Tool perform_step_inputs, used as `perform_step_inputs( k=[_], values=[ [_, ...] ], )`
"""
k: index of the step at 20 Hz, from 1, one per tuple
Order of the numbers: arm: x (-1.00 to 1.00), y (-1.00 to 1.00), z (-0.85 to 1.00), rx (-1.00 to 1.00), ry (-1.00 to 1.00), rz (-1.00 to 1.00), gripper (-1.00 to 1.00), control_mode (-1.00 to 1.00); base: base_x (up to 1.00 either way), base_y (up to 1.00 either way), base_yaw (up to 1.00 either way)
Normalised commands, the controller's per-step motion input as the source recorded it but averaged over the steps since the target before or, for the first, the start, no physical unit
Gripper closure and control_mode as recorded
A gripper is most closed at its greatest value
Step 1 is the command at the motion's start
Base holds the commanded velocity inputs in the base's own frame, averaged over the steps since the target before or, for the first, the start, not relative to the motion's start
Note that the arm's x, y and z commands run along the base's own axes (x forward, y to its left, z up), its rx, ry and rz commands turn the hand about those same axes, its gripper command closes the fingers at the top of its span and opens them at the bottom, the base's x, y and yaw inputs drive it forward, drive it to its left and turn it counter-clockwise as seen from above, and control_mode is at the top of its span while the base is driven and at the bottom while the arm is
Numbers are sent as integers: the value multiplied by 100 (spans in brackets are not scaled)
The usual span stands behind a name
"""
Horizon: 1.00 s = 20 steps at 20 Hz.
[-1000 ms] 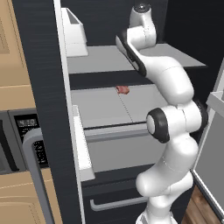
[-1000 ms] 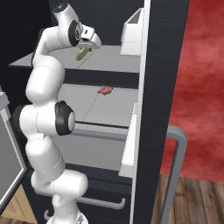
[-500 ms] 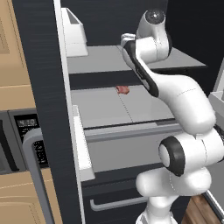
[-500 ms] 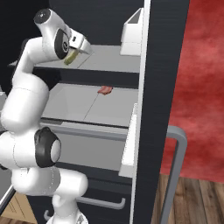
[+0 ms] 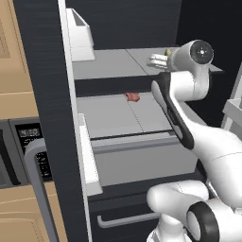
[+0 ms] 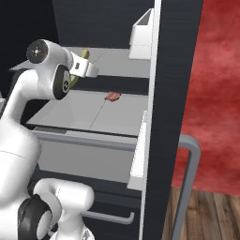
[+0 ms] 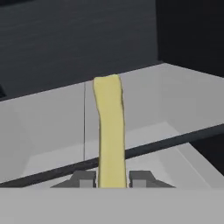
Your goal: Retrieve the butter from the fridge and place it on a plate on the dining table. Then retrieve the butter knife by the fridge and place it near the plate.
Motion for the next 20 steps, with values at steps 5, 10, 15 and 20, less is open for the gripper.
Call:
perform_step_inputs(
  k=[5,10,15,20],
  values=[
    [-99,-1,17,-1,9,8,100,-100,0,0,0],
    [-80,0,-4,-8,24,1,100,-100,0,0,0],
    [-27,0,-23,-17,35,0,100,-100,0,0,0],
    [-28,0,-21,0,4,0,100,-100,0,0,0]
  ],
)
